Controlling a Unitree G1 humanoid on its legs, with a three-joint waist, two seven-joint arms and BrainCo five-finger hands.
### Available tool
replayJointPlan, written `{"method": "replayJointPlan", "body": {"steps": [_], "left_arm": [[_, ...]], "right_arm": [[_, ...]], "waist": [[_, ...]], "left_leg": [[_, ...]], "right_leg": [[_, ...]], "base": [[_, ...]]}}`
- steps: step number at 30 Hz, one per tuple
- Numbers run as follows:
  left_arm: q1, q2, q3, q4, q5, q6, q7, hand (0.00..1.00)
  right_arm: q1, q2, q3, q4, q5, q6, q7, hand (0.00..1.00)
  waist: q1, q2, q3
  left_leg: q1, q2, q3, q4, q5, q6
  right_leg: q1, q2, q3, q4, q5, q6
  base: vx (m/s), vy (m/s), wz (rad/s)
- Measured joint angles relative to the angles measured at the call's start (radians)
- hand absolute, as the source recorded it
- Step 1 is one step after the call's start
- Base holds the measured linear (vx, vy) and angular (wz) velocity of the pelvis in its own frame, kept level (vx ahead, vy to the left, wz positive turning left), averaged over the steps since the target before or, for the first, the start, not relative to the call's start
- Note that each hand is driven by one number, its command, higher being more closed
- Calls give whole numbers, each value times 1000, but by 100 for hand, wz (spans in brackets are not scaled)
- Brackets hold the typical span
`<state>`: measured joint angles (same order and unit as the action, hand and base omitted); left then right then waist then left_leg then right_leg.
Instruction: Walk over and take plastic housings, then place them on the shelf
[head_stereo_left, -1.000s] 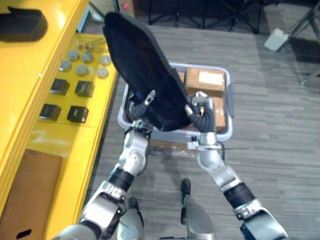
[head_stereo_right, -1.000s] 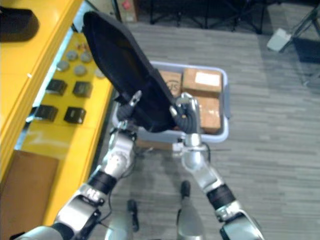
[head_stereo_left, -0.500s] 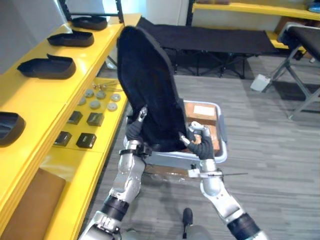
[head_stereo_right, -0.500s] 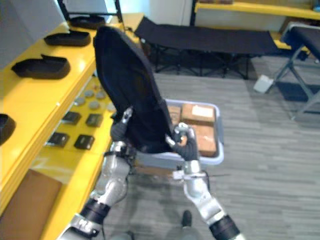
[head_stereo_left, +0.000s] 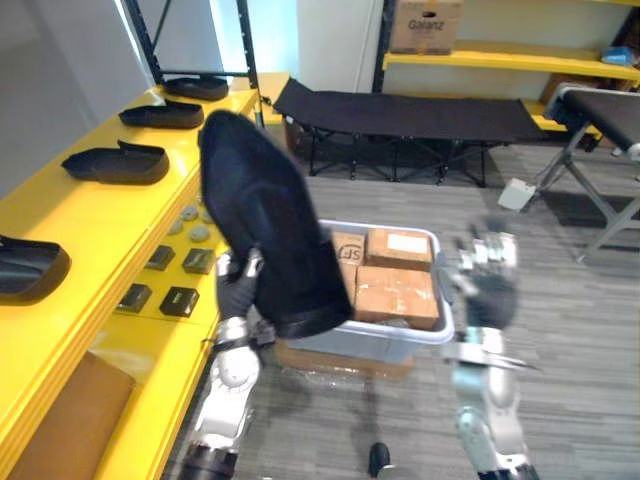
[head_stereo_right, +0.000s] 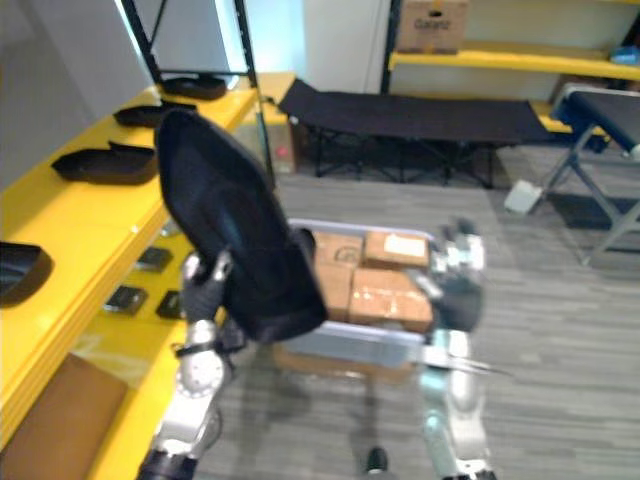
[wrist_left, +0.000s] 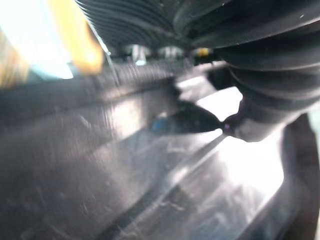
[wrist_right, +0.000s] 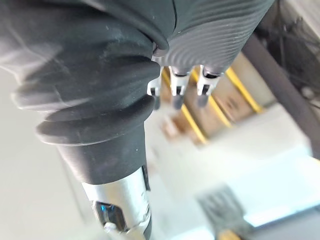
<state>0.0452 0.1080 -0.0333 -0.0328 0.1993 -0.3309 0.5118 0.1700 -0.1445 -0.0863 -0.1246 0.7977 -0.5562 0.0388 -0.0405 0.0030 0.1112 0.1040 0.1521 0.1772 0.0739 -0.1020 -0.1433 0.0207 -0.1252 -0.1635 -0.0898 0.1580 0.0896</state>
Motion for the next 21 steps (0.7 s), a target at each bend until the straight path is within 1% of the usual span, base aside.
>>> {"method": "replayJointPlan", "body": {"steps": [2, 4, 6, 8, 9, 10, 12, 14, 16, 17, 20, 21], "left_arm": [[26, 3, 35, -43, 26, 0, 28, 100], [48, 0, 48, -76, 47, -6, 46, 100], [79, -10, 62, -105, 41, -31, 63, 100], [105, -22, 72, -121, 40, -48, 65, 100], [123, -30, 80, -134, 33, -55, 65, 100], [148, -44, 94, -148, 3, -75, 63, 100], [170, -49, 103, -164, -20, -85, 58, 100], [188, -49, 105, -190, -63, -105, 42, 100], [194, -49, 110, -221, -72, -112, 33, 100], [194, -48, 110, -225, -71, -112, 34, 100], [195, -49, 132, -275, -60, -107, 59, 100], [195, -49, 151, -301, -37, -99, 78, 100]], "right_arm": [[44, 10, -39, 3, 14, -1, 35, 0], [87, 21, -54, 15, 12, 18, 63, 0], [130, 43, -74, 60, -47, 67, 61, 0], [159, 62, -85, 103, -105, 94, 44, 0], [173, 70, -85, 115, -127, 110, 44, 0], [193, 80, -83, 124, -150, 133, 46, 0], [206, 88, -82, 135, -160, 145, 49, 0], [211, 95, -77, 136, -186, 153, 49, 0], [202, 94, -56, 135, -209, 170, 50, 0], [200, 94, -50, 135, -211, 171, 51, 0], [158, 83, 30, 137, -213, 189, 81, 0], [127, 76, 72, 140, -214, 190, 94, 0]], "waist": [[-2, 10, -6], [-3, 16, -10], [-5, 17, -11], [-3, 13, -13], [-3, 12, -14], [-3, 10, -15], [-1, 8, -15], [1, 2, -19], [5, -3, -22], [5, -3, -22], [9, -3, -22], [15, -1, -23]], "left_leg": [[1, 2, 2, -11, 8, -7], [3, 4, 4, -13, 8, -7], [4, 5, 8, -13, 8, -8], [5, 5, 9, -16, 7, -7], [6, 5, 11, -20, 7, -7], [12, 4, 13, -27, 7, -7], [17, 4, 15, -30, 7, -5], [16, 3, 13, -30, 6, -5], [15, 1, 1, -30, 6, -4], [15, 1, -2, -30, 6, -4], [11, 0, -20, -29, 3, 2], [-3, 0, -34, -25, 3, 2]], "right_leg": [[-5, 3, 0, 0, -1, -2], [-6, 6, -1, 1, 1, 0], [-7, 6, -1, 8, 3, 1], [-7, 5, -1, 8, 4, 1], [-7, 5, -1, 8, 4, 1], [-7, 5, 0, 8, 3, 2], [-2, 5, 0, 8, 1, 3], [-2, 4, -1, 8, 0, 4], [3, 2, -10, 8, -2, 5], [4, 1, -13, 7, -2, 5], [16, -1, -32, 0, -21, 2], [15, -3, -49, 0, -23, 3]], "base": [[45, 10, -1], [59, 16, -1], [62, 28, -2], [32, 33, 0], [12, 32, -2], [0, 0, 0], [0, 0, 0], [0, 0, 0], [-24, 19, 9], [-29, 15, 16], [-40, 10, 18], [-21, -2, 32]]}}
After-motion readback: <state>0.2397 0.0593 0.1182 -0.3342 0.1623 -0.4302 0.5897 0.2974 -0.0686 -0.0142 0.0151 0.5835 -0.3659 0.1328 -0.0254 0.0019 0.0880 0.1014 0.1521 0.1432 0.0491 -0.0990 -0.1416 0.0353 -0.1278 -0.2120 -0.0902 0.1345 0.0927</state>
